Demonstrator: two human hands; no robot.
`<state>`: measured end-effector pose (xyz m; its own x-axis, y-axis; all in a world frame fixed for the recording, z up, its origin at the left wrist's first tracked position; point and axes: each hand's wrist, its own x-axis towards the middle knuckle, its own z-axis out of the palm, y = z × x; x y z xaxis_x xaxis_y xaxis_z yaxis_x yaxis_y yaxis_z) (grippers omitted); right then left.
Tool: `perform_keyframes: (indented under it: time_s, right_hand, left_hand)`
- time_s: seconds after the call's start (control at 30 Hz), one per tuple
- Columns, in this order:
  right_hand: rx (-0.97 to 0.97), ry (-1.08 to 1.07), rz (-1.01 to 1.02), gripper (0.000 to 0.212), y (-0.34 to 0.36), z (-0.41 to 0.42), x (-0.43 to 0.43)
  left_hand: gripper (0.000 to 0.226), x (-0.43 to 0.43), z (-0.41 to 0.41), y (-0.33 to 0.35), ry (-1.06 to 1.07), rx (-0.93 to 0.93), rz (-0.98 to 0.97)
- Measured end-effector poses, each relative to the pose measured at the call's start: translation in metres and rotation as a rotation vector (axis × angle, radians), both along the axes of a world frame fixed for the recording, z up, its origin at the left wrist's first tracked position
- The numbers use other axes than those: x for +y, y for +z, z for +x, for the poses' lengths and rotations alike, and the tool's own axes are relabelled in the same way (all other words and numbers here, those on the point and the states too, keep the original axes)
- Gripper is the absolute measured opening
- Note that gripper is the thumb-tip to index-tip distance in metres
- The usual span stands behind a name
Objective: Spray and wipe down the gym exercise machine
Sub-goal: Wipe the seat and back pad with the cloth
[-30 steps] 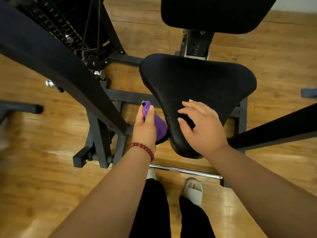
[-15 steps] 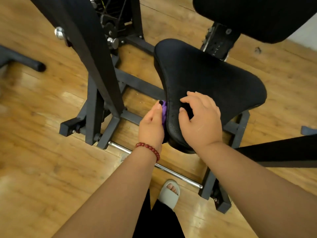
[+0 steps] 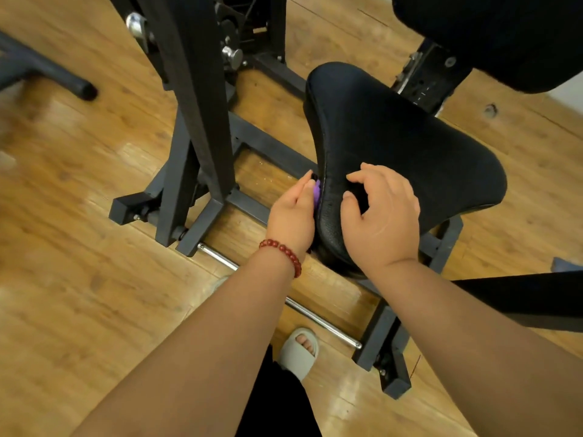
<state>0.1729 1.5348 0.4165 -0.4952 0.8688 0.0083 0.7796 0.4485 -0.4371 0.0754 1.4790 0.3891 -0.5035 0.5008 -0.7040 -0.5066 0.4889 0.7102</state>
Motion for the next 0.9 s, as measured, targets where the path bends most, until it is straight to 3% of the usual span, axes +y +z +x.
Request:
perform_keyframes:
  time_s: [0.2, 0.37, 0.57, 0.8, 0.9]
  right_hand:
    - [-0.009, -0.007, 0.018, 0.025, 0.000, -0.003, -0.002]
    - [-0.005, -0.003, 0.013, 0.026, 0.001, -0.002, -0.003]
    - [0.001, 0.009, 0.024, 0.028, 0.000, -0.002, -0.002]
    - [0.032, 0.015, 0.037, 0.031, -0.005, 0.000, -0.002]
    - [0.034, 0.012, 0.032, 0.032, -0.004, -0.001, -0.002]
  left_hand:
    - [0.035, -0.028, 0.017, 0.001, -0.058, 0.137, 0.044]
    - [0.034, -0.010, 0.008, 0.001, -0.015, 0.053, -0.015]
    - [0.038, -0.040, 0.036, 0.012, -0.025, 0.182, 0.017]
    - [0.035, -0.013, 0.008, 0.006, -0.091, 0.107, 0.003]
    - [0.036, -0.026, 0.017, 0.007, -0.108, 0.160, 0.030]
